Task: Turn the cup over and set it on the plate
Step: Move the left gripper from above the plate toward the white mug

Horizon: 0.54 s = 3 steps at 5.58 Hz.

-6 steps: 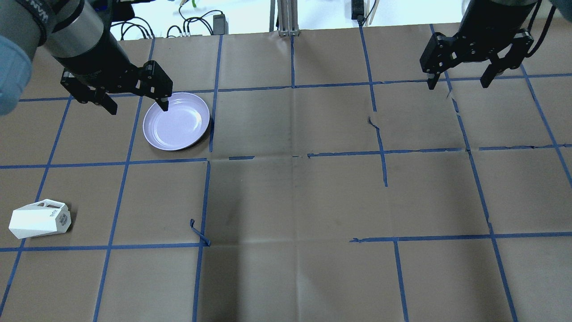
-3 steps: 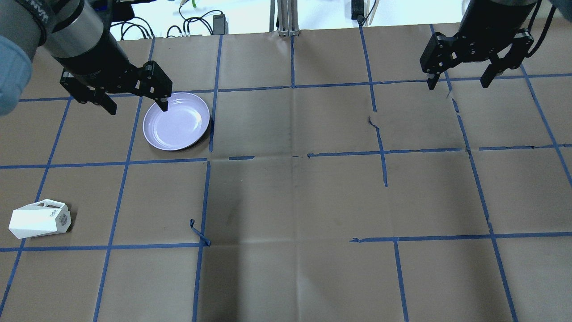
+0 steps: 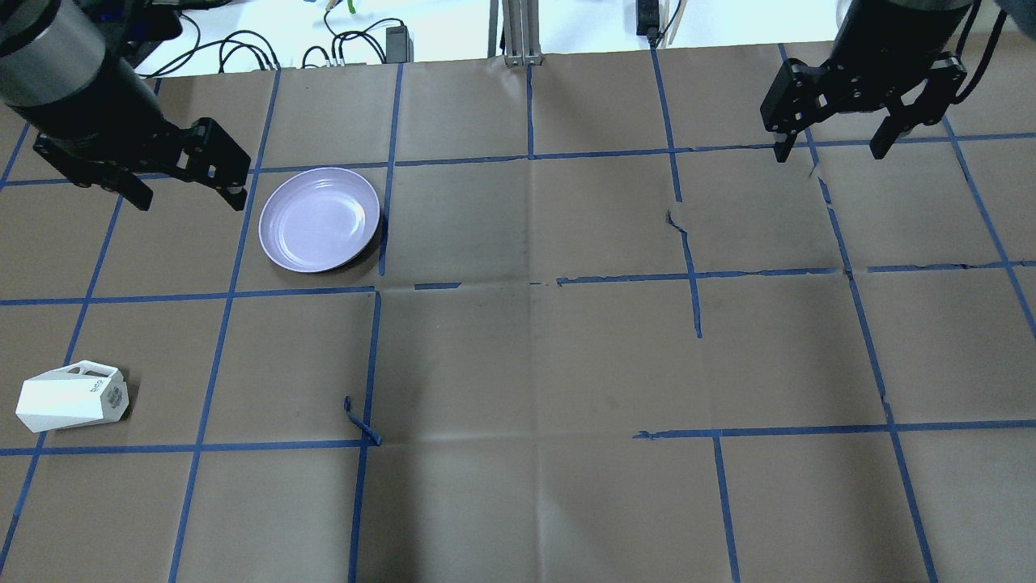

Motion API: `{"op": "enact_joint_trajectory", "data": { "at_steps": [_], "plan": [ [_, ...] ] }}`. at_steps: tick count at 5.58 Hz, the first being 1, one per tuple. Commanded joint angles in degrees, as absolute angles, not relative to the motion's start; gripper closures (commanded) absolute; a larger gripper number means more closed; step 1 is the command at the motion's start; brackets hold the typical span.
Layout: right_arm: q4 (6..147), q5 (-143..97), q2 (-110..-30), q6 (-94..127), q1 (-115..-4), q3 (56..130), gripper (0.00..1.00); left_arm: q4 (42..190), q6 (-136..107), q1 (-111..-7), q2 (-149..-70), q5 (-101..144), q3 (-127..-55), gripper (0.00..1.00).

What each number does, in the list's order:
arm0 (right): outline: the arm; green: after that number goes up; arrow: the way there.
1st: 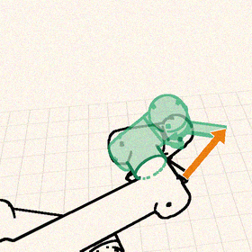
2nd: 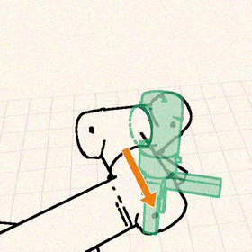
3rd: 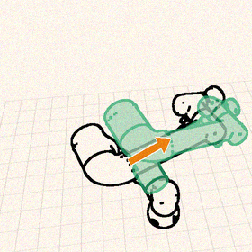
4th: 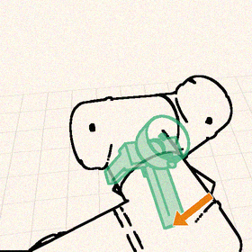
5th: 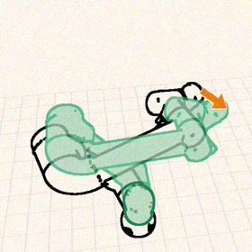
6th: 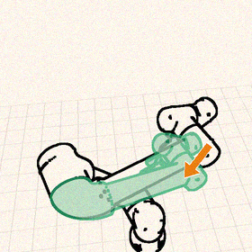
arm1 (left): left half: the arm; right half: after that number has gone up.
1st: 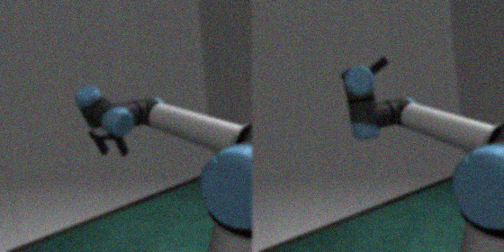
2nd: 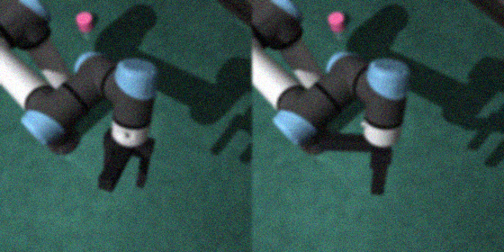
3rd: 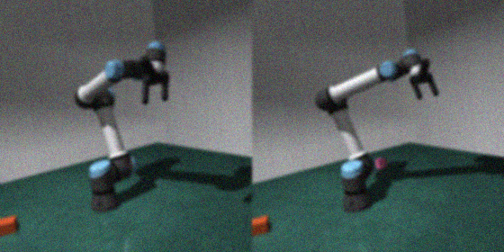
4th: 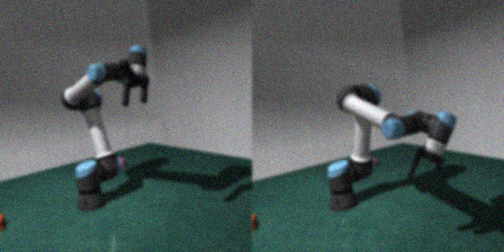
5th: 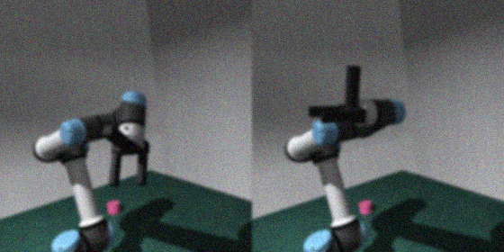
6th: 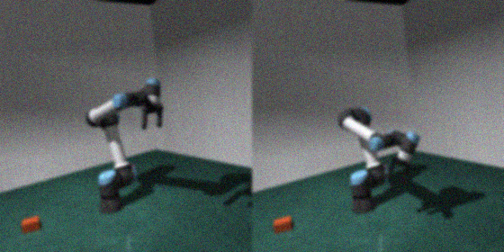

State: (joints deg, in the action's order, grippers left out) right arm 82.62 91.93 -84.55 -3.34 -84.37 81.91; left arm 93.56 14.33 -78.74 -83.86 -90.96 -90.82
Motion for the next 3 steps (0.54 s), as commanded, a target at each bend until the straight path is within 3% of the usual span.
{"op": "enact_joint_trajectory", "data": {
  "at_steps": [1,3],
  "plan": [
    [82.62,91.93,-84.55,-3.34,-84.38,81.91,0.0,96.93,30.65,-68.0,-81.49,-90.88,-90.96,0.02],
    [82.62,91.93,-84.55,-3.34,-84.38,81.91,0.0,100.1,42.83,-55.7,-80.51,-90.97,-90.88,0.02]
  ]
}}
